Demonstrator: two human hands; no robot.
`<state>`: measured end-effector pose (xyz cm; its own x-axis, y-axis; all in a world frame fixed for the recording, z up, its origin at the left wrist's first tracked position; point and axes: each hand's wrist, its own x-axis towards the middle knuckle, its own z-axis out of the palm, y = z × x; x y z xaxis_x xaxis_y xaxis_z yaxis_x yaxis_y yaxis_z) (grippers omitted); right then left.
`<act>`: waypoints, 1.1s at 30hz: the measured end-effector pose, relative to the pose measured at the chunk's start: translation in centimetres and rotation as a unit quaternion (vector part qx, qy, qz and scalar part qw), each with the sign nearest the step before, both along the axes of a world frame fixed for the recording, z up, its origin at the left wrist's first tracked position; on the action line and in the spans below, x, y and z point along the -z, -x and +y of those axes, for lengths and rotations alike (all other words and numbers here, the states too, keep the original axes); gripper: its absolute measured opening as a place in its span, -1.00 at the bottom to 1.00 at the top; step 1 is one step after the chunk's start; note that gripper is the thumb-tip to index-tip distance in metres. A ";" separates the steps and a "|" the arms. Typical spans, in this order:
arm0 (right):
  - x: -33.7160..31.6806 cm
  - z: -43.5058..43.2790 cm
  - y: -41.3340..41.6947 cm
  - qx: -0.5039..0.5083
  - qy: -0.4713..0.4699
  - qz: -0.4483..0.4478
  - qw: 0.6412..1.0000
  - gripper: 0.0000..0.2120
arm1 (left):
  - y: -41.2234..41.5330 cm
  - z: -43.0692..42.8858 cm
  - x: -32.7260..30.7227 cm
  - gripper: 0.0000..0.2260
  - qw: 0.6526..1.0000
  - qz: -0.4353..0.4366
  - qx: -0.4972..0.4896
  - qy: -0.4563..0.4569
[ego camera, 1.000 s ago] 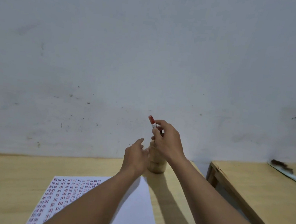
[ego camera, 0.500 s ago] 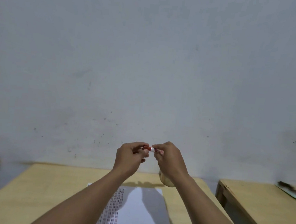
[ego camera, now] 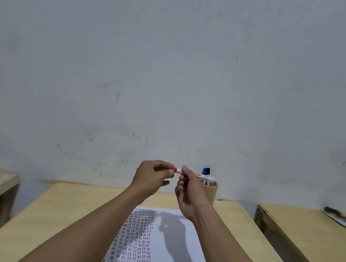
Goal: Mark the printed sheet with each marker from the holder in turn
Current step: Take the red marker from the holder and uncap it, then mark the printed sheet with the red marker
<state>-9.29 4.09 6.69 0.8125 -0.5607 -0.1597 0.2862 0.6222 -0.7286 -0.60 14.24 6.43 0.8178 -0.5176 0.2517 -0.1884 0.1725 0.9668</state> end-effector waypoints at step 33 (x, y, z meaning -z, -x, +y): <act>8.8 3.2 -3.7 -0.007 0.226 0.144 0.963 -0.84 | -7.5 10.5 13.5 -0.73 0.839 -0.156 -0.277 -0.441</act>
<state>-5.60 7.27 -2.13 0.7795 -0.6146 -0.1210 0.0261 0.2248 -0.9741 6.91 24.76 -7.05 0.9601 -0.1768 0.2169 -0.2708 -0.7825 0.5608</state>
